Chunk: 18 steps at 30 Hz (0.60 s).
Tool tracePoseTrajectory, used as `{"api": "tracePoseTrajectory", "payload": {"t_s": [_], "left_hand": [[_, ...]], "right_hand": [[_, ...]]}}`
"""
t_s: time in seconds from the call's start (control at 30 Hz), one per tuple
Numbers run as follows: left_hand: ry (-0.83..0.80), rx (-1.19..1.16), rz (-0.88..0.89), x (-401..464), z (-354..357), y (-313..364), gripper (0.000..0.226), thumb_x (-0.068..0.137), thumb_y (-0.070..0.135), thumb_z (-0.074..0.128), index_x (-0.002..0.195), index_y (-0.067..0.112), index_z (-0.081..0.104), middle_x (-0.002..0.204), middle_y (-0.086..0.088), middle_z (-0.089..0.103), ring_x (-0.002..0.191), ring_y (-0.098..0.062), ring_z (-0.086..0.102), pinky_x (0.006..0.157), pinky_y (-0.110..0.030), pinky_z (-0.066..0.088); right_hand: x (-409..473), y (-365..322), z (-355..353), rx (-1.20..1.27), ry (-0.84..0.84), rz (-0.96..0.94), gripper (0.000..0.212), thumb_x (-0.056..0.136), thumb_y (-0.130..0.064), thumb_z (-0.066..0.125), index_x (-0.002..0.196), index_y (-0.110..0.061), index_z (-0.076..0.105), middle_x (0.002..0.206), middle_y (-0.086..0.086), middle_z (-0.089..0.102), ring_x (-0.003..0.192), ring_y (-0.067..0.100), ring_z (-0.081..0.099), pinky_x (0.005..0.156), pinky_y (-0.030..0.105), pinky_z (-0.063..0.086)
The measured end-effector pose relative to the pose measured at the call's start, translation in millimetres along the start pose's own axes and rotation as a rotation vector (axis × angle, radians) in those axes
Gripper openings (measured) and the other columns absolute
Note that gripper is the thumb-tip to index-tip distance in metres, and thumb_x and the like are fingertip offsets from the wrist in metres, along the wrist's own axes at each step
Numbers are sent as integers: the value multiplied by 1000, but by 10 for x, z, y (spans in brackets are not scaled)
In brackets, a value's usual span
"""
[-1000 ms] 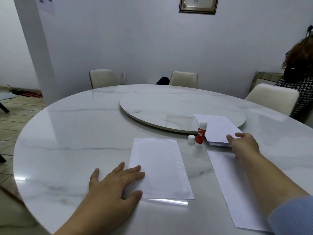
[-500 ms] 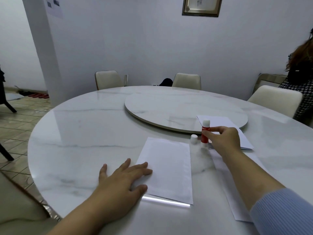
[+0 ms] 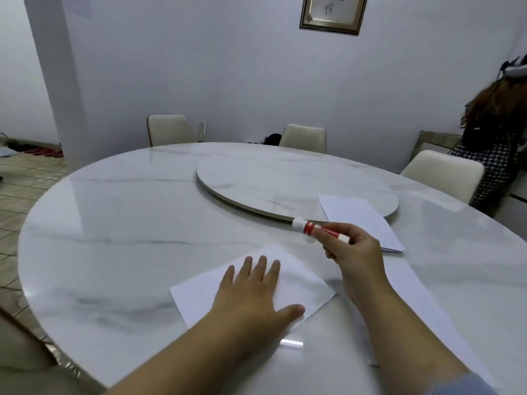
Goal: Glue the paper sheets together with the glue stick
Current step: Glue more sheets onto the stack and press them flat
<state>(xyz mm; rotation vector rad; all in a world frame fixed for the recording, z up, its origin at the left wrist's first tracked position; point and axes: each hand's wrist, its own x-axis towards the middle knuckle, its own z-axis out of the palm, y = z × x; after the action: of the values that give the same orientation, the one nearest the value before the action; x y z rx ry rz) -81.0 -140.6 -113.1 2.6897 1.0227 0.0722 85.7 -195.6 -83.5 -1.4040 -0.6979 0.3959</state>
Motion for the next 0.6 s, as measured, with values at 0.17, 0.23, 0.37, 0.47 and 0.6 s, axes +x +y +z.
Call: {"api": "tracePoseTrajectory", "payload": {"t_s": [0.17,0.23,0.37,0.47,0.6], "left_hand": [[-225,-49,128,11,-277,-281,72,85,57,49,147,41,15,159,18,0,146,-4,-5,118,-31,-6],[-94,-113,95,-1,-236,-256,60,89,54,43,144,38,24,158,17,12,145,-4,6,117,-29,-2],[29,-8,64,-36,-26,-180,64,93,54,27,150,32,6,159,16,-1,145,-3,-7,120,-34,-5],[21,-2,50,-11,-12,-204,66,92,56,26,150,33,4,159,17,-3,145,-3,-8,120,-34,-5],[21,-17,48,-3,-18,-203,67,91,57,29,150,33,7,159,17,0,146,-3,-5,120,-34,-4]], "right_hand": [[-4,61,71,10,-91,-1,13,81,-18,72,91,-9,69,70,0,65,63,15,54,60,25,45],[-12,78,131,-82,-142,-85,9,89,-18,63,88,-10,61,68,0,68,57,15,56,54,27,45],[-31,111,194,-307,-216,-170,9,89,-22,62,88,-16,56,71,-3,68,56,7,57,65,32,49],[-62,124,191,-363,-293,-165,6,90,-21,62,91,-17,57,72,-8,66,57,-3,56,69,29,48],[-129,54,129,-410,-340,-167,5,88,-21,61,87,-17,58,79,-1,69,66,3,59,69,31,48]]}}
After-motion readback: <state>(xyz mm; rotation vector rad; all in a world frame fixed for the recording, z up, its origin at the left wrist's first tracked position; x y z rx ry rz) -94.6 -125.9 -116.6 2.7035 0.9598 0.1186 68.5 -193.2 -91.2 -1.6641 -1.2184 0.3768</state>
